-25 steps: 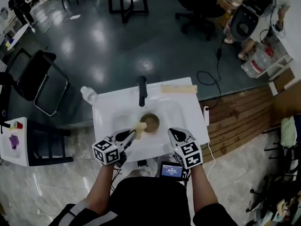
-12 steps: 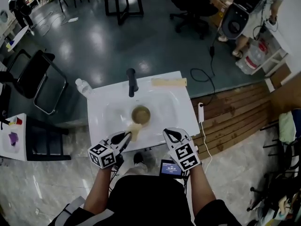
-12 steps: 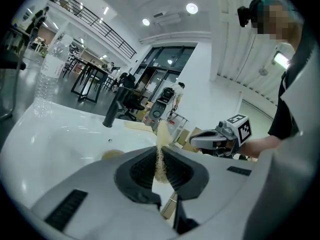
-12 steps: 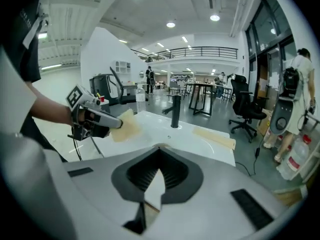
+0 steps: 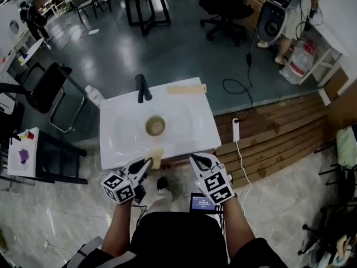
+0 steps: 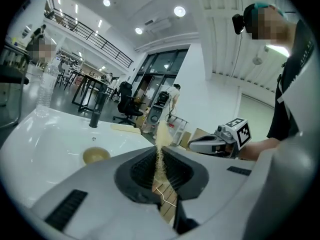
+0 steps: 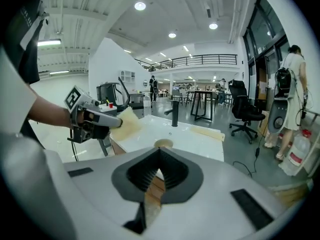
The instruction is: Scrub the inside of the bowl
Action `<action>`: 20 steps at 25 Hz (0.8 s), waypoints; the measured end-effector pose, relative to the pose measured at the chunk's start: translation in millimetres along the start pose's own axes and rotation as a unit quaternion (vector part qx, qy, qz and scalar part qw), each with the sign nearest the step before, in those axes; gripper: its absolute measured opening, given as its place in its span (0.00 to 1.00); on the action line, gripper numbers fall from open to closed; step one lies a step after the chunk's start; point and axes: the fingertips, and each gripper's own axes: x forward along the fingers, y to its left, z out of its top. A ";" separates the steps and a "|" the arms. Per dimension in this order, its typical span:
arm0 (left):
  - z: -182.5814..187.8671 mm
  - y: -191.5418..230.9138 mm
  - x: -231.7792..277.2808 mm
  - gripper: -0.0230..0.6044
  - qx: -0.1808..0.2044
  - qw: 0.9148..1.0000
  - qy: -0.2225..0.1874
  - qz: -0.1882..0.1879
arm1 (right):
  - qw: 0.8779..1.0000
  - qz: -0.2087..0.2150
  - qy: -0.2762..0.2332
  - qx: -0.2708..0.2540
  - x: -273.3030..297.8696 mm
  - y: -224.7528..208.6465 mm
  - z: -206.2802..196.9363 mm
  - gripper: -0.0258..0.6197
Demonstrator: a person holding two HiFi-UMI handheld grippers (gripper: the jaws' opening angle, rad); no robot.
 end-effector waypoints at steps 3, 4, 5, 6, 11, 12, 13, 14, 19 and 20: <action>-2.0 -29.5 -7.9 0.07 0.008 1.000 -0.012 0.003 | 1.000 0.007 -0.013 0.003 -21.4 3.6 -7.2 0.05; -3.9 -37.8 -11.4 0.07 0.011 1.000 -0.014 0.005 | 1.000 0.012 -0.019 0.010 -27.1 5.4 -8.4 0.05; -6.8 -45.3 -15.2 0.07 0.013 1.000 -0.015 0.008 | 0.999 0.016 -0.025 0.017 -32.5 7.3 -9.3 0.05; -10.2 -52.1 -19.3 0.07 0.014 1.000 -0.016 0.012 | 0.999 0.020 -0.031 0.023 -37.6 9.4 -10.4 0.05; -23.4 -79.6 -40.9 0.07 -0.003 0.999 -0.037 0.028 | 0.999 0.036 -0.036 0.007 -58.9 26.8 -19.0 0.05; -25.3 -84.7 -44.9 0.07 -0.006 0.999 -0.041 0.030 | 0.999 0.040 -0.036 0.002 -62.3 31.6 -20.9 0.05; -27.3 -89.5 -48.3 0.07 -0.006 0.999 -0.043 0.032 | 0.998 0.043 -0.036 -0.001 -65.3 36.0 -22.2 0.05; -29.1 -93.8 -51.1 0.07 -0.004 0.998 -0.044 0.034 | 0.998 0.047 -0.037 -0.003 -67.6 40.1 -23.1 0.05; -36.4 -109.4 -63.4 0.07 -0.015 0.998 -0.054 0.029 | 0.997 0.056 -0.042 -0.013 -72.6 60.5 -22.1 0.05; -36.3 -111.3 -65.0 0.07 -0.020 0.998 -0.057 0.027 | 0.997 0.056 -0.045 -0.015 -72.8 63.4 -19.4 0.05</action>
